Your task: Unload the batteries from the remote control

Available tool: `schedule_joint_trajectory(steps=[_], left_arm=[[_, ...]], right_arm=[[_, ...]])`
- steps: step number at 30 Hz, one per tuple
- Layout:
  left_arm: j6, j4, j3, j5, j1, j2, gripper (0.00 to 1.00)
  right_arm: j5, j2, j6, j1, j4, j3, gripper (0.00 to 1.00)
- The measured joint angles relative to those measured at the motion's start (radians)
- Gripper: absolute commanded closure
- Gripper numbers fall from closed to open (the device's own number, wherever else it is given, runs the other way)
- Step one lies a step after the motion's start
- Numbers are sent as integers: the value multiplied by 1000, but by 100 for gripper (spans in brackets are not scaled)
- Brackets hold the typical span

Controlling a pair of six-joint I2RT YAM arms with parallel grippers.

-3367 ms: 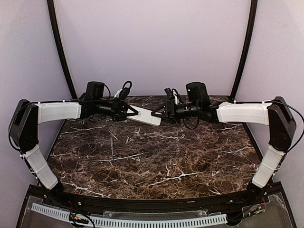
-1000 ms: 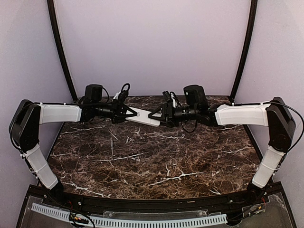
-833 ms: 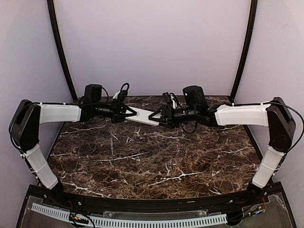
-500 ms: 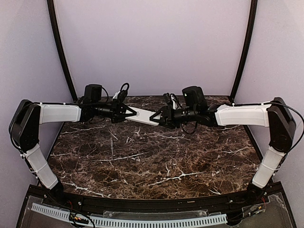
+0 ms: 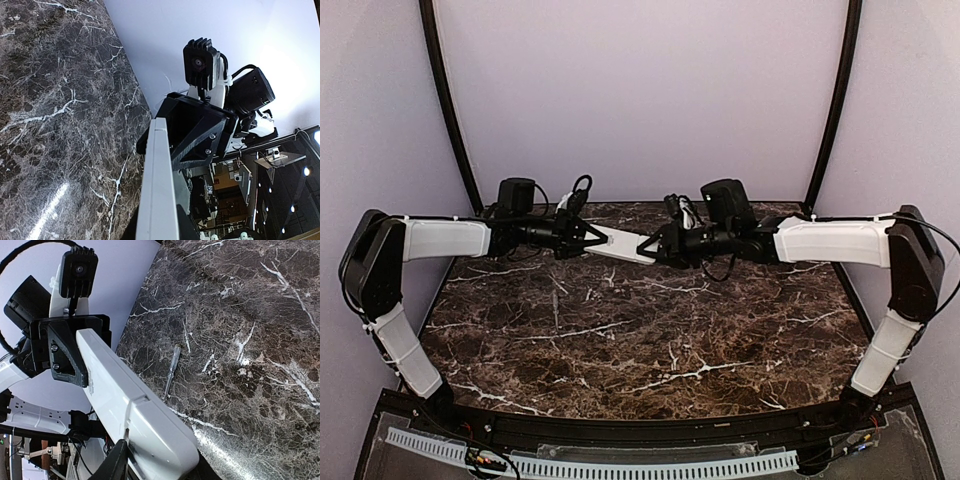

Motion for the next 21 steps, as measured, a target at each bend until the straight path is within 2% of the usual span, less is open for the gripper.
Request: schedule_joint_trajectory(steps=[7, 10, 16, 21], left_arm=[[11, 3, 0, -1, 0, 0, 100], [36, -13, 4, 0, -2, 0, 100], [161, -188, 74, -37, -10, 0, 100], [230, -272, 101, -67, -12, -7, 100]], right_arm=[[13, -9, -5, 0, -26, 1, 67], [29, -14, -13, 4, -60, 12, 64], [85, -14, -45, 17, -161, 59, 61], [112, 1, -62, 26, -223, 103, 61]])
